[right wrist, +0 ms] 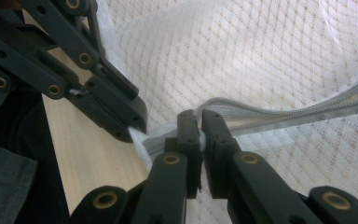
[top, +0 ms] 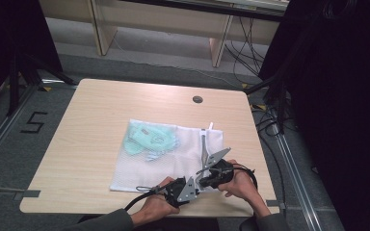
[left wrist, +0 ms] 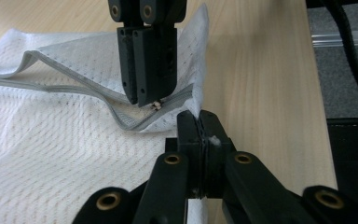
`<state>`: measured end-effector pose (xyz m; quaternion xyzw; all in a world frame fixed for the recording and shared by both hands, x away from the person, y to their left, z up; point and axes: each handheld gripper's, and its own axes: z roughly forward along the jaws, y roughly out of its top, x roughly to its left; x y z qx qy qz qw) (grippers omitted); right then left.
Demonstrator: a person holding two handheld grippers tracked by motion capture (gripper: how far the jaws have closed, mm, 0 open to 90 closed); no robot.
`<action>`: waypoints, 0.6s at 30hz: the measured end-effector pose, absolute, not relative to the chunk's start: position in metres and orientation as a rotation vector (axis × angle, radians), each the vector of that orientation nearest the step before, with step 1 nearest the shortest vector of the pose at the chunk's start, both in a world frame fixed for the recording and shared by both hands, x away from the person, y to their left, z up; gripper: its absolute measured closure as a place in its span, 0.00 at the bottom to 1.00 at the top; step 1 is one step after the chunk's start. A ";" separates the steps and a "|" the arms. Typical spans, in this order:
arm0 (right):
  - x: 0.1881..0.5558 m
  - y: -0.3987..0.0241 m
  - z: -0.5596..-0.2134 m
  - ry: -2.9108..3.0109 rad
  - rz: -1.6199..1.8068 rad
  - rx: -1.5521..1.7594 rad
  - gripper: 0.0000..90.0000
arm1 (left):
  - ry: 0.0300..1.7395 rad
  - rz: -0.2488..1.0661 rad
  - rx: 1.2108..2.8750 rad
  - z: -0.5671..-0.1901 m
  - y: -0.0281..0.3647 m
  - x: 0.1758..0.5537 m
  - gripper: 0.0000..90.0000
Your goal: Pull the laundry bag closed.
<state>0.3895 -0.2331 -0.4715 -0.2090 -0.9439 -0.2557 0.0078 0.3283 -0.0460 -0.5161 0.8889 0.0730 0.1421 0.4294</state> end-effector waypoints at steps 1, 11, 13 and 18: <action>0.389 -0.232 -0.471 -2.927 -0.780 -0.666 0.97 | 0.182 0.352 2.219 -0.516 -0.046 0.328 0.98; 0.395 -0.231 -0.471 -2.974 -0.812 -0.628 0.97 | 0.198 0.320 2.209 -0.513 -0.042 0.330 0.98; 0.399 -0.232 -0.472 -2.995 -0.822 -0.601 0.97 | 0.214 0.311 2.199 -0.514 -0.044 0.329 0.98; 0.403 -0.231 -0.472 -3.005 -0.802 -0.634 0.97 | 0.197 0.310 2.213 -0.512 -0.042 0.329 0.98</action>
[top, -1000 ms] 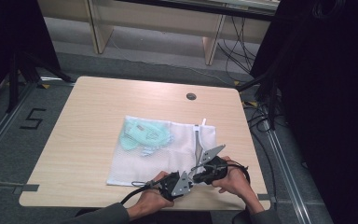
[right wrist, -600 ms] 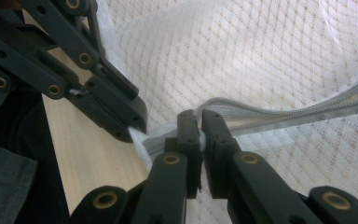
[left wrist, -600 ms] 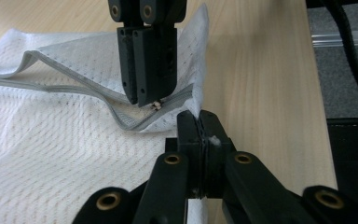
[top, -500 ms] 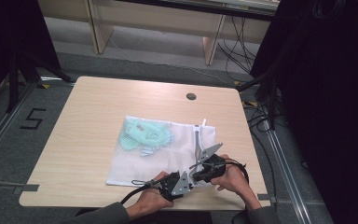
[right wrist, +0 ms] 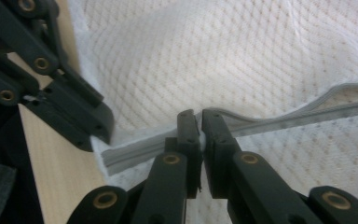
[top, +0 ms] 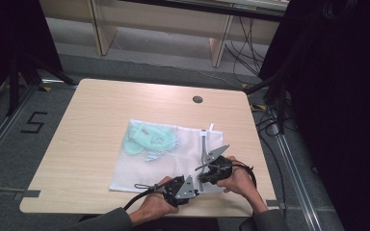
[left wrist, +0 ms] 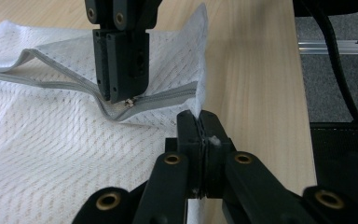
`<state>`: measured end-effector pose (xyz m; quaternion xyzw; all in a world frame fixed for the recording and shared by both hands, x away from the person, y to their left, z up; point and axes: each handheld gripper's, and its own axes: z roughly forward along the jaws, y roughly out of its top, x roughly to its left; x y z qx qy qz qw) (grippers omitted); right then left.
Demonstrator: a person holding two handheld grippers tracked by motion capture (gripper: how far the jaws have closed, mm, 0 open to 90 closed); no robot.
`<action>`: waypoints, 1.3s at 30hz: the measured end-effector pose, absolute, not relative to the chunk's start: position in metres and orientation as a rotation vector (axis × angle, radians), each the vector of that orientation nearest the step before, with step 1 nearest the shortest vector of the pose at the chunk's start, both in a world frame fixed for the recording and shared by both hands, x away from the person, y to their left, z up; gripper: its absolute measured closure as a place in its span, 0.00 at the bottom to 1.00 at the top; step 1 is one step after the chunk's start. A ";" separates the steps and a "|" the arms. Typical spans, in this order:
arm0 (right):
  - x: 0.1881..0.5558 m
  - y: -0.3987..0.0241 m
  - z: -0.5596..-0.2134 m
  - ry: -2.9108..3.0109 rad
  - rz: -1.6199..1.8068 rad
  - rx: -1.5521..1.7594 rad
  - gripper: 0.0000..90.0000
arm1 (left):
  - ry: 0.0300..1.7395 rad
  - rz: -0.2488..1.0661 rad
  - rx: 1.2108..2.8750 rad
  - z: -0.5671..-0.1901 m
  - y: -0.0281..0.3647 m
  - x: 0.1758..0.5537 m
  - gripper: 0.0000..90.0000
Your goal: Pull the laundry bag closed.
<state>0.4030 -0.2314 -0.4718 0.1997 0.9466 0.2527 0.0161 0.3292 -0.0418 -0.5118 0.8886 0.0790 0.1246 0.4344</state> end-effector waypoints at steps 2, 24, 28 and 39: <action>0.404 -0.231 -0.472 2.938 0.782 0.627 0.97 | 0.201 0.304 2.206 -0.512 -0.042 0.329 0.98; 0.420 -0.230 -0.472 2.924 0.759 0.637 0.96 | 0.197 0.287 2.205 -0.511 -0.042 0.329 0.98; 0.421 -0.230 -0.471 2.921 0.753 0.641 0.96 | 0.198 0.264 2.205 -0.511 -0.041 0.331 0.98; 0.430 -0.235 -0.471 2.884 0.737 0.668 0.97 | 0.206 0.240 2.202 -0.510 -0.042 0.329 0.99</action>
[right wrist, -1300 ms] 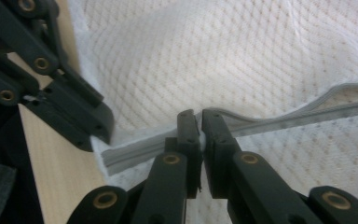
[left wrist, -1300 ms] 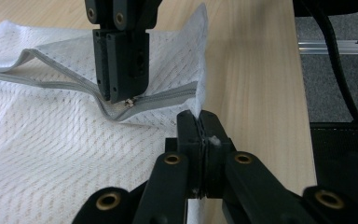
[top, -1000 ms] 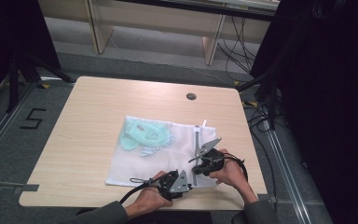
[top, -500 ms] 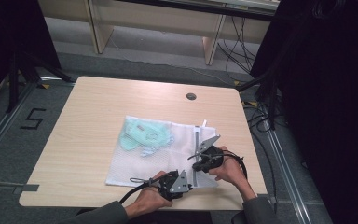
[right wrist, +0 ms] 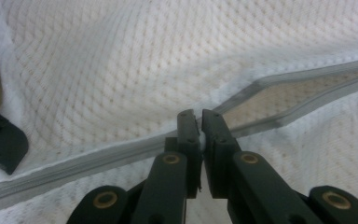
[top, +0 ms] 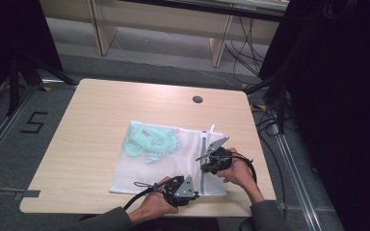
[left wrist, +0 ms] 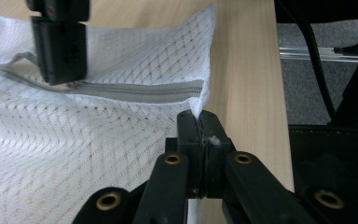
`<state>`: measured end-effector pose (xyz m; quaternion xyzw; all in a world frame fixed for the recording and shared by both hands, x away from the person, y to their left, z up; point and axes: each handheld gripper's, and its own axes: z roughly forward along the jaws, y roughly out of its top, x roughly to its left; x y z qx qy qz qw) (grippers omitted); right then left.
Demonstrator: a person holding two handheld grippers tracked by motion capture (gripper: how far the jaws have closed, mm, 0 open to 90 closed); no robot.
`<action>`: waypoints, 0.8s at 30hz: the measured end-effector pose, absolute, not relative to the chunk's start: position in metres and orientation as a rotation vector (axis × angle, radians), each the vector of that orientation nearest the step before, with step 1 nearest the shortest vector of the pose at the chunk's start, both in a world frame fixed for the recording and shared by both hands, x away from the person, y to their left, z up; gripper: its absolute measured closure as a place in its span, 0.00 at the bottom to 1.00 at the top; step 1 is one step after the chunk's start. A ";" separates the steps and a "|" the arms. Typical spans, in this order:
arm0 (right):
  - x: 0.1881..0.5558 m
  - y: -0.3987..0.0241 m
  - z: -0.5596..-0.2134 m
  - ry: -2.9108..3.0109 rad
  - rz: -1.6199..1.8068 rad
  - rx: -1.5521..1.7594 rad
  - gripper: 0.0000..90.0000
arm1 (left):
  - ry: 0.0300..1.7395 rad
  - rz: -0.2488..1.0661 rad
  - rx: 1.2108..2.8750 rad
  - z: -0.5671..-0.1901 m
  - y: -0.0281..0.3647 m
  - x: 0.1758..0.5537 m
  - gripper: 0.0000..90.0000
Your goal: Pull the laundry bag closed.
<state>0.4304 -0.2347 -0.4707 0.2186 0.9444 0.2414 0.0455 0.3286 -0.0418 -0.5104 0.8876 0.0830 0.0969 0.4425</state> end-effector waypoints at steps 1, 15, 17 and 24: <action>0.431 -0.234 -0.470 2.886 0.736 0.669 0.97 | 0.208 0.249 2.201 -0.510 -0.042 0.329 0.99; 0.438 -0.233 -0.470 2.865 0.714 0.722 0.97 | 0.213 0.207 2.197 -0.508 -0.041 0.329 0.99; 0.441 -0.234 -0.470 2.872 0.733 0.711 0.96 | 0.214 0.205 2.195 -0.507 -0.041 0.329 0.99; 0.449 -0.234 -0.471 2.838 0.756 0.698 0.97 | 0.215 0.206 2.190 -0.506 -0.040 0.329 0.99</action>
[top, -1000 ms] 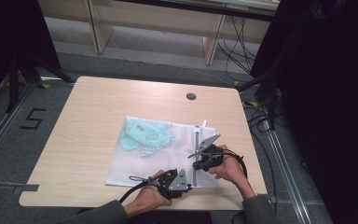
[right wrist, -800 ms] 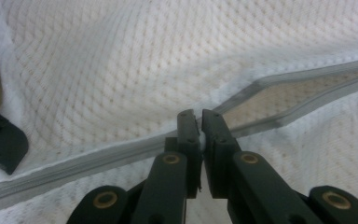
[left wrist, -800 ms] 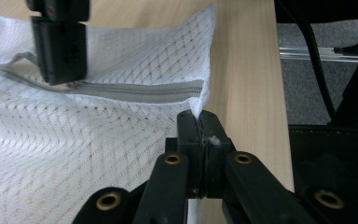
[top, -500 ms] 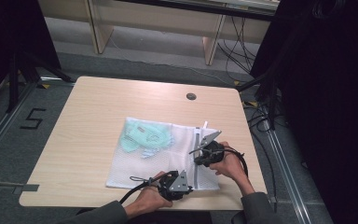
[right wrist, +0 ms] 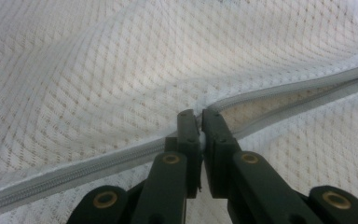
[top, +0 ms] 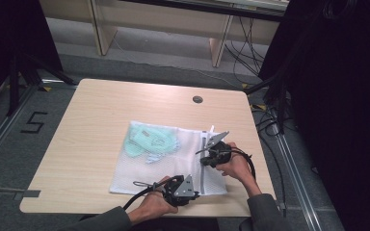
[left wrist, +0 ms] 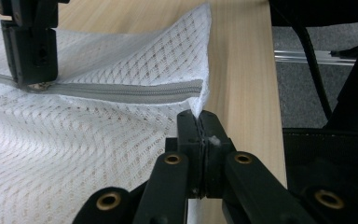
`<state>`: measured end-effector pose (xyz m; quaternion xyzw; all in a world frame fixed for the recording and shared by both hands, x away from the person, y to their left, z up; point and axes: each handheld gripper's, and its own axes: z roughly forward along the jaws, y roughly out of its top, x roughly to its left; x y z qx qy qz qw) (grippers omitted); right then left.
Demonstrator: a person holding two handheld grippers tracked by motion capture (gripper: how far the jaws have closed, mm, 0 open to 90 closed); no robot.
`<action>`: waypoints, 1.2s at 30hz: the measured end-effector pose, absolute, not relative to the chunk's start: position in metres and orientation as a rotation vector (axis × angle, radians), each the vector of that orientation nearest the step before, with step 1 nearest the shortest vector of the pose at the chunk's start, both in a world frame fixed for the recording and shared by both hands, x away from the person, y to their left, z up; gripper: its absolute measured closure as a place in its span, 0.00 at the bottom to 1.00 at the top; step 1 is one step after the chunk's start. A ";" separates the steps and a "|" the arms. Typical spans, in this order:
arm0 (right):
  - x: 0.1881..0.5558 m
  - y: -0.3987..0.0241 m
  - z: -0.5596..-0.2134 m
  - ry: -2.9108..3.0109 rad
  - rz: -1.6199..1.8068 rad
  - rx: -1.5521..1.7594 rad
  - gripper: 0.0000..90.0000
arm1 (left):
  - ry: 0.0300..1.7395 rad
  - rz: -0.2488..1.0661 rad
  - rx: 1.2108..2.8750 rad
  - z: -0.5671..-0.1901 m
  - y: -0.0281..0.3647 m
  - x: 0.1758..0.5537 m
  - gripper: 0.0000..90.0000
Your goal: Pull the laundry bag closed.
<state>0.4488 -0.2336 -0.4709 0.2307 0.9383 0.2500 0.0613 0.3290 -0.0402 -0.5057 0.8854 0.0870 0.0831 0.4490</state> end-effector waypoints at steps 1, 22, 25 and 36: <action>0.450 -0.234 -0.470 2.842 0.750 0.690 0.96 | 0.217 0.201 2.189 -0.506 -0.040 0.329 0.99; 0.461 -0.233 -0.469 2.806 0.725 0.688 0.97 | 0.197 0.192 2.199 -0.506 -0.043 0.325 0.99; 0.462 -0.232 -0.470 2.805 0.720 0.695 0.96 | 0.204 0.195 2.194 -0.506 -0.042 0.325 0.99; 0.467 -0.232 -0.470 2.802 0.716 0.710 0.97 | 0.198 0.211 2.202 -0.506 -0.042 0.324 0.99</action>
